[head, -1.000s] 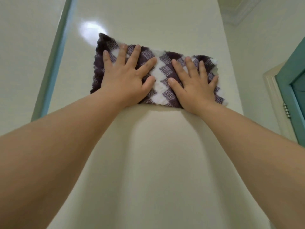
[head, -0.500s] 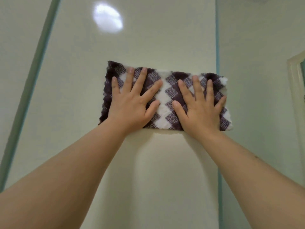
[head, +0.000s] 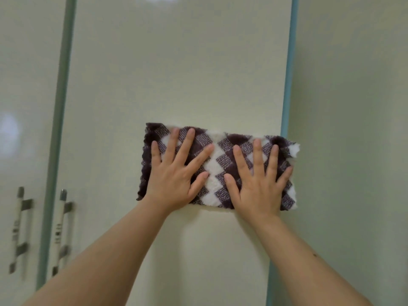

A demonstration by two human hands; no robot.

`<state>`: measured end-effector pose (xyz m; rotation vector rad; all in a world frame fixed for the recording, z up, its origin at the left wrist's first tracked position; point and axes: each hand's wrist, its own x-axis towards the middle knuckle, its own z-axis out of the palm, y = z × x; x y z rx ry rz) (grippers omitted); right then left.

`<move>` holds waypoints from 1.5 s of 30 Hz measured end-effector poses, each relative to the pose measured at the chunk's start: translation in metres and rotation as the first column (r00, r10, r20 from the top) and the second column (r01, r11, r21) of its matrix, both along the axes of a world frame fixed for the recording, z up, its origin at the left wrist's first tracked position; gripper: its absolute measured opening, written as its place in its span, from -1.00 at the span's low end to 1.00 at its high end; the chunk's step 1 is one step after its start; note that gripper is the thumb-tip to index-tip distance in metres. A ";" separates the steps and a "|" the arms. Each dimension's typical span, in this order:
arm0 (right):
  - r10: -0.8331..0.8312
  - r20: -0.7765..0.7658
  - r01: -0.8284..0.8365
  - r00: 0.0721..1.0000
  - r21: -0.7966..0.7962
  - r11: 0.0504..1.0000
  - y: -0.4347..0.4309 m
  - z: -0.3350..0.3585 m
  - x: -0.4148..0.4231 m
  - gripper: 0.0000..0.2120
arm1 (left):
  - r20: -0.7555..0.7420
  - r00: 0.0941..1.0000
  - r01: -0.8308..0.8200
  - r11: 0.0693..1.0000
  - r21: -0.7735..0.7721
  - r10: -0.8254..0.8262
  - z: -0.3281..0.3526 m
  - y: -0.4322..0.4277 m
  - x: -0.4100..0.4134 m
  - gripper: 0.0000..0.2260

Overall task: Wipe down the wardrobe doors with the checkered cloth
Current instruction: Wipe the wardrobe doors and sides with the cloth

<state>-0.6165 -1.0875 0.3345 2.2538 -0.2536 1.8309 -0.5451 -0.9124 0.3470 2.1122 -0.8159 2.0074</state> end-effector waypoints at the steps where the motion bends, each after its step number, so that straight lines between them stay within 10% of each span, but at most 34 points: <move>1: -0.002 -0.006 0.002 1.000 0.002 1.000 0.000 -0.006 0.000 -0.43 | -0.001 1.000 -0.001 1.000 0.000 0.001 -0.006 0.000 0.001 -0.54; 20: 0.027 -0.083 -0.029 0.996 -0.022 0.999 0.001 -0.097 -0.003 -0.42 | -0.041 0.999 -0.004 0.996 0.093 0.008 -0.094 0.015 0.004 -0.52; 45: -0.022 -0.064 0.020 0.998 -0.030 0.999 0.008 0.193 -0.004 -0.41 | -0.022 1.000 0.020 1.000 0.018 -0.020 0.188 0.019 0.010 -0.45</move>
